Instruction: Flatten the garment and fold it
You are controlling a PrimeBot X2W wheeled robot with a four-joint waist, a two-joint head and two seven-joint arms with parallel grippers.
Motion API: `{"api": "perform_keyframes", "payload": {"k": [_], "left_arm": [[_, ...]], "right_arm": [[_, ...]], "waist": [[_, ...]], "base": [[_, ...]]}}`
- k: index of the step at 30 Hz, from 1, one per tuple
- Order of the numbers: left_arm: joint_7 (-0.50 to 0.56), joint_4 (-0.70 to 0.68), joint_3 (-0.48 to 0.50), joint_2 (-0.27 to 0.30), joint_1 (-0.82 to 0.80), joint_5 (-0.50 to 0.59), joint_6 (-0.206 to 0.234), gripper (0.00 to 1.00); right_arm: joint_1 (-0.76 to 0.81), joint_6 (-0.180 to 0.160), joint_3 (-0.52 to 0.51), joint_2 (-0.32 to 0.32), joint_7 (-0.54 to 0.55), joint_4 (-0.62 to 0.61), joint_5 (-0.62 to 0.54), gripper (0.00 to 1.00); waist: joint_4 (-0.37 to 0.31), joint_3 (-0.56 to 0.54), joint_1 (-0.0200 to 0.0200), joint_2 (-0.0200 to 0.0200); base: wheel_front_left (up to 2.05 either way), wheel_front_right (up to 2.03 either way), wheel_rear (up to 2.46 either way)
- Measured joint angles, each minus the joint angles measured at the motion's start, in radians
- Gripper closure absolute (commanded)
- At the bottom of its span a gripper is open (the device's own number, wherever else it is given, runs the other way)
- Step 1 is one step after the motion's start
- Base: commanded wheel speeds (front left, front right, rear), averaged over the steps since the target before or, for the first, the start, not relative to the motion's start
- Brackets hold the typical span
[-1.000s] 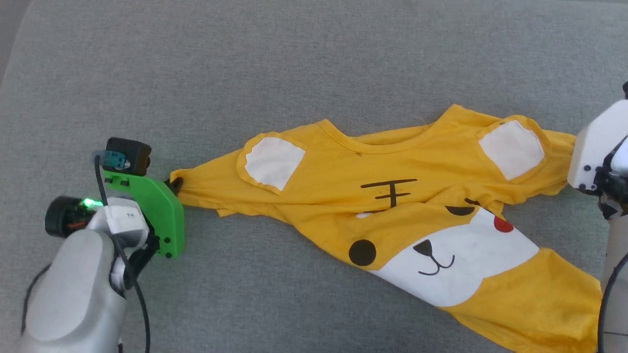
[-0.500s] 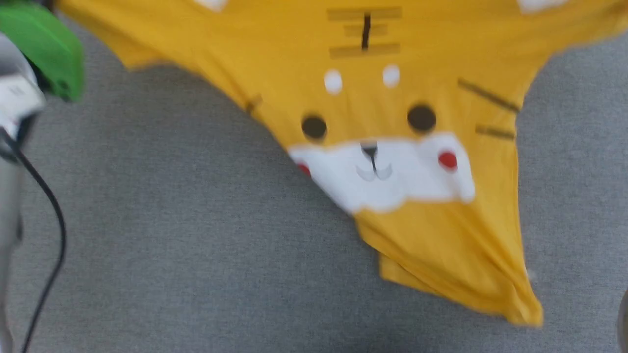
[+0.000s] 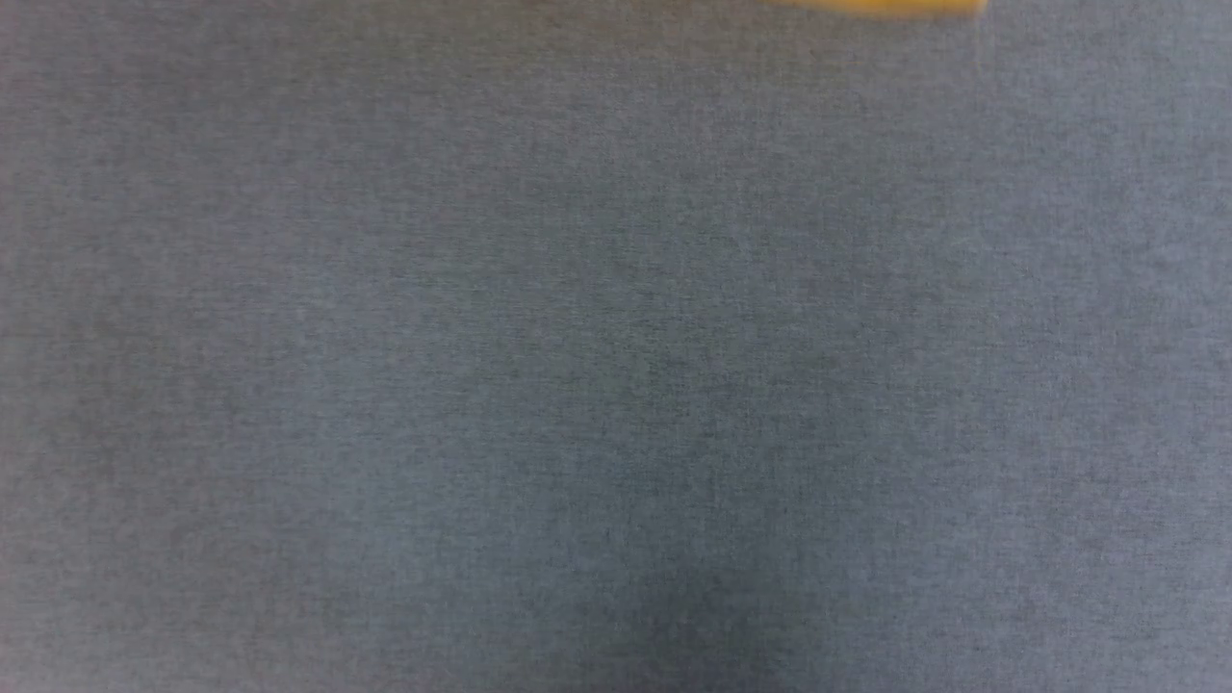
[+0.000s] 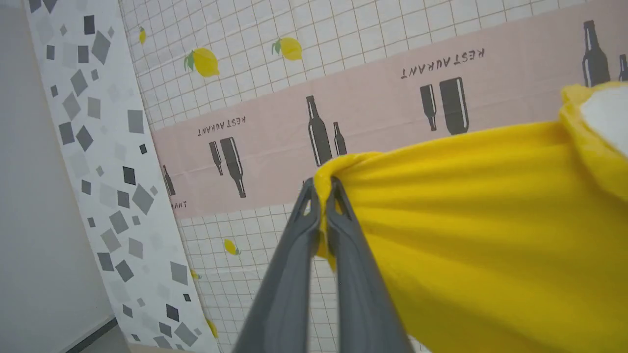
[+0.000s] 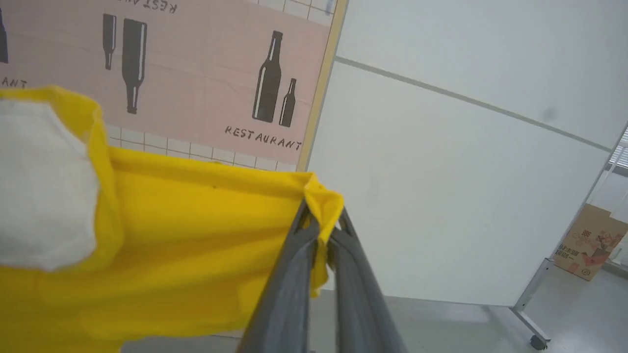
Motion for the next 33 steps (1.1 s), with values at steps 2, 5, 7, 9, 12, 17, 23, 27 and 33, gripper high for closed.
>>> {"api": "perform_keyframes", "payload": {"k": [2,5,7,9,12,17,23,27,33], "left_arm": [[-0.032,0.008,0.004,0.002,-0.050,0.014,0.010,1.00],[-0.064,0.027,0.005,0.002,-0.091,0.014,0.010,1.00],[-0.068,0.046,0.001,0.002,-0.102,0.012,0.003,1.00],[-0.071,0.072,-0.006,0.002,-0.100,0.010,-0.008,1.00],[-0.070,0.116,-0.026,0.001,-0.058,0.004,-0.030,1.00],[-0.054,0.196,-0.069,-0.012,0.138,-0.022,-0.072,1.00],[-0.001,0.265,-0.104,-0.074,0.405,-0.104,-0.125,1.00],[0.035,0.243,-0.114,-0.107,0.583,-0.185,-0.167,1.00],[0.107,0.088,-0.115,-0.126,0.897,-0.304,-0.184,1.00]], "right_arm": [[-0.056,0.000,-0.002,0.007,-0.052,0.008,-0.023,1.00],[-0.108,0.000,-0.002,0.012,-0.103,0.032,-0.039,1.00],[-0.125,0.000,0.001,0.011,-0.121,0.054,-0.045,1.00],[-0.124,0.000,0.008,0.011,-0.135,0.074,-0.044,1.00],[-0.083,0.000,0.034,0.011,-0.145,0.115,-0.024,1.00],[0.116,0.000,0.088,0.007,-0.182,0.179,0.041,1.00],[0.421,0.000,0.142,0.001,-0.207,0.205,0.175,1.00],[0.625,0.000,0.153,0.004,-0.206,0.140,0.266,1.00],[0.960,0.000,0.110,0.013,-0.147,-0.069,0.360,1.00]], "waist": [[-0.011,0.014,0.0000,0.0000],[-0.026,0.026,0.0000,0.0000],[-0.032,0.032,-0.0001,0.0000],[-0.033,0.037,0.0000,0.0000],[-0.029,0.043,-0.0001,0.0000],[-0.022,0.028,-0.0001,0.0000],[-0.013,-0.028,-0.0001,0.0000],[-0.009,-0.083,-0.0002,0.0000],[-0.004,-0.184,-0.0003,0.0000]], "base": [[0.00,0.00,0.00],[0.00,0.00,0.00],[0.00,0.00,0.00],[0.00,0.00,0.00],[0.00,0.00,0.00],[0.00,0.00,0.00],[0.00,0.00,0.00],[0.00,0.00,0.00],[0.00,0.00,0.00]]}}
